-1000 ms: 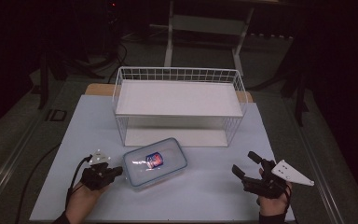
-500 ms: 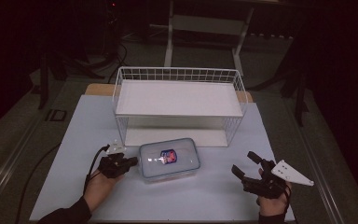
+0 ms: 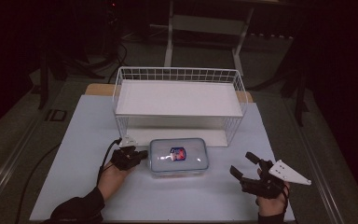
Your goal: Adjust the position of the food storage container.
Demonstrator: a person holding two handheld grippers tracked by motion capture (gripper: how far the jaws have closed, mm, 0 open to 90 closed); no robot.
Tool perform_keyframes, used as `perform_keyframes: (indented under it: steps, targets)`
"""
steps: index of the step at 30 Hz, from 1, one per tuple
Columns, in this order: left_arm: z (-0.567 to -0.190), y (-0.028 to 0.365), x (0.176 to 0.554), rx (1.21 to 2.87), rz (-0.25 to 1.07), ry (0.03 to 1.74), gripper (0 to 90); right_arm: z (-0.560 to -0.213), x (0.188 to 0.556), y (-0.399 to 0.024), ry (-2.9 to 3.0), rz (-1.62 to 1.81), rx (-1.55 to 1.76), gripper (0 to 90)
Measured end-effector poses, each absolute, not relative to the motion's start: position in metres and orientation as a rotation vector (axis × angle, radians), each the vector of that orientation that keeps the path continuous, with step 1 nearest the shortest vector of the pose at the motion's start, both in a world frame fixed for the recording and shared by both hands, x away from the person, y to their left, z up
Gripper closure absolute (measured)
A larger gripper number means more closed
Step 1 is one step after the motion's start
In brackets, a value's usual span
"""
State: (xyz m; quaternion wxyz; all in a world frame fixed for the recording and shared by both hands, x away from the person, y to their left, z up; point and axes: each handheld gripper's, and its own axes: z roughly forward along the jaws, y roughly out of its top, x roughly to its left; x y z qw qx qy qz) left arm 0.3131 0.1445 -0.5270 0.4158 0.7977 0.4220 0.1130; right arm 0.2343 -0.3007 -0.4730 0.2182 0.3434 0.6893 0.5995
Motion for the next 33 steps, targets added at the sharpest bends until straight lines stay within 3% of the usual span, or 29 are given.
perform_keyframes:
  steps: [23,26,29,33]
  targets:
    - [-0.527,0.126,0.336,1.989,0.271,1.087,88.7,-0.473,0.233,-0.297,1.925,1.646,0.931,14.9]
    - [-0.518,0.133,0.329,1.983,0.319,1.095,77.7,-0.473,0.233,-0.297,1.932,1.642,0.934,14.8]
    - [-0.509,0.142,0.322,1.945,0.321,1.105,58.9,-0.473,0.234,-0.296,1.943,1.629,0.939,14.8]
    - [-0.496,0.153,0.312,1.891,0.285,1.081,46.1,-0.473,0.234,-0.295,1.949,1.624,0.944,14.8]
